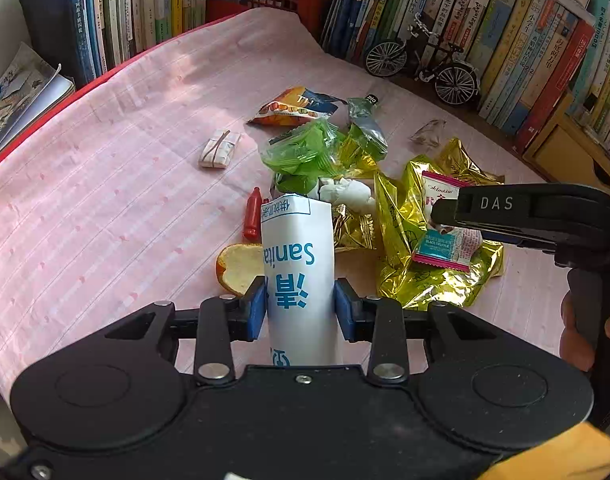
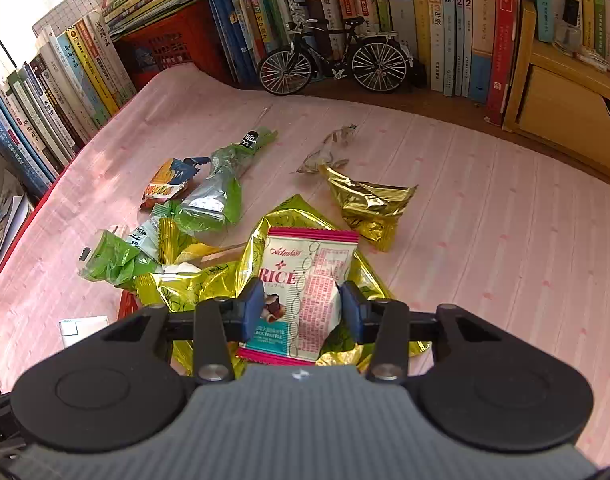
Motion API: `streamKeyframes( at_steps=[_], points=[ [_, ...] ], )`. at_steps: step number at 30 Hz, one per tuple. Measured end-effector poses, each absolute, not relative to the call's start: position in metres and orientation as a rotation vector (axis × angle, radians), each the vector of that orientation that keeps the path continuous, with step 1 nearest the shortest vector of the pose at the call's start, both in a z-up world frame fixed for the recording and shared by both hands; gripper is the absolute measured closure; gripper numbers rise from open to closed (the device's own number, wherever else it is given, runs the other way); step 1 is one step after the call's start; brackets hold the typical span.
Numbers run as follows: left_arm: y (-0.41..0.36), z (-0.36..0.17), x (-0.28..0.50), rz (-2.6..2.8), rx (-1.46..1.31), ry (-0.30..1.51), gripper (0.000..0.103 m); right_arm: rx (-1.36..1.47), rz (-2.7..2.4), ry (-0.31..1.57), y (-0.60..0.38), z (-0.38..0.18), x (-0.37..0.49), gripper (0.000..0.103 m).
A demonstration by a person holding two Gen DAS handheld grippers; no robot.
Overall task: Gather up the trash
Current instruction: 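Lift the tissue pack with the left tool while the right tool grasps the pink RICE bag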
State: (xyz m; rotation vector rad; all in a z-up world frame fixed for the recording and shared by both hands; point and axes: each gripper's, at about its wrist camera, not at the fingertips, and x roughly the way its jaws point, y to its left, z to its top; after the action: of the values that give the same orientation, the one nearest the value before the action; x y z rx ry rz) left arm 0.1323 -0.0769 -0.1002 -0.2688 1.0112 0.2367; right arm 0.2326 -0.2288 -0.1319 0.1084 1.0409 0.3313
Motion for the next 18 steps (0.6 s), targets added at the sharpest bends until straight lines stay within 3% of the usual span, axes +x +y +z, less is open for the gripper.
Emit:
streamKeyframes(
  at_steps=[2,3,4,7,16,18],
  points=[
    [-0.077,-0.096,0.13,0.24,-0.268,1.002,0.069,0.096,0.327,1.045,-0.229,-0.13,0.232,0.057],
    [-0.077,-0.093,0.129,0.242,-0.268,0.998,0.069,0.083,0.322,1.042,-0.228,-0.13,0.231,0.041],
    [-0.077,-0.092,0.128,0.245,-0.268,0.995,0.069,0.072,0.321,1.04,-0.225,-0.13,0.231,0.033],
    [-0.075,-0.087,0.123,0.258,-0.27,0.99,0.069,0.027,0.305,1.036,-0.215,-0.134,0.233,0.032],
    [-0.063,-0.084,0.107,0.314,-0.301,0.977,0.069,0.022,0.289,1.014,-0.213,-0.134,0.234,0.059],
    [-0.062,-0.083,0.106,0.314,-0.304,0.973,0.069,0.046,0.284,1.011,-0.218,-0.131,0.231,0.06]
  ],
)
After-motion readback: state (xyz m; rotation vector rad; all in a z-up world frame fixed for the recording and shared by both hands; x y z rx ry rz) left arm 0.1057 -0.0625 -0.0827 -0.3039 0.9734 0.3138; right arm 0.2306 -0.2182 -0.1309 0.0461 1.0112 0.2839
